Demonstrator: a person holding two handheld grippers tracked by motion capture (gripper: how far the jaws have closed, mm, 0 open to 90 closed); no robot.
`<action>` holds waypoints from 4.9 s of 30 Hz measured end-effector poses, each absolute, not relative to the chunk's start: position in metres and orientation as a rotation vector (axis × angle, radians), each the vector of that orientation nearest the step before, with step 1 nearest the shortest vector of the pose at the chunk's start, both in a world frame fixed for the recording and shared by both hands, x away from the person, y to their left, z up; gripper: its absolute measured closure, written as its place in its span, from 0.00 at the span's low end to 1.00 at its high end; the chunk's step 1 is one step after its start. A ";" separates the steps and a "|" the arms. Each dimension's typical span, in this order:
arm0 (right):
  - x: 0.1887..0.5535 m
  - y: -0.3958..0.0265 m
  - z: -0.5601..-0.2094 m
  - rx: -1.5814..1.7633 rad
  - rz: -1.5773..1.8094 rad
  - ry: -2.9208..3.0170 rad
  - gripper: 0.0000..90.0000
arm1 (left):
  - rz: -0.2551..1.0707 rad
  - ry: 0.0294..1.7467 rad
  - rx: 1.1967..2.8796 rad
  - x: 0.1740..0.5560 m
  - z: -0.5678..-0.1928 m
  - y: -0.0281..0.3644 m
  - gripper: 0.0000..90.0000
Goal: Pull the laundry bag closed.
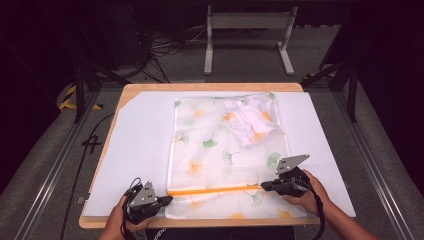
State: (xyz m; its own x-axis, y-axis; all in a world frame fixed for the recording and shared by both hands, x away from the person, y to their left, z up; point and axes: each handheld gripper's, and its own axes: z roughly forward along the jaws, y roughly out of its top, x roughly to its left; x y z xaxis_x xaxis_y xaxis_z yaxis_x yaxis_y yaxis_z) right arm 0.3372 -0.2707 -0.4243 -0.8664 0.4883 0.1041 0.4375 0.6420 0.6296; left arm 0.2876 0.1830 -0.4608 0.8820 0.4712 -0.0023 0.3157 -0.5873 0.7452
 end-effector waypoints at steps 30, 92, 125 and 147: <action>0.333 -0.298 -0.427 0.859 1.040 2.747 1.00 | 0.248 0.563 2.241 0.288 -0.461 0.183 1.00; 0.325 -0.349 -0.424 1.017 1.049 2.636 1.00 | 0.242 0.564 2.239 0.288 -0.461 0.184 1.00; 0.319 -0.362 -0.432 1.041 1.118 2.591 1.00 | 0.249 0.549 2.262 0.289 -0.459 0.183 1.00; 0.309 -0.357 -0.425 0.959 1.107 2.542 0.99 | 0.269 0.534 2.298 0.290 -0.453 0.185 1.00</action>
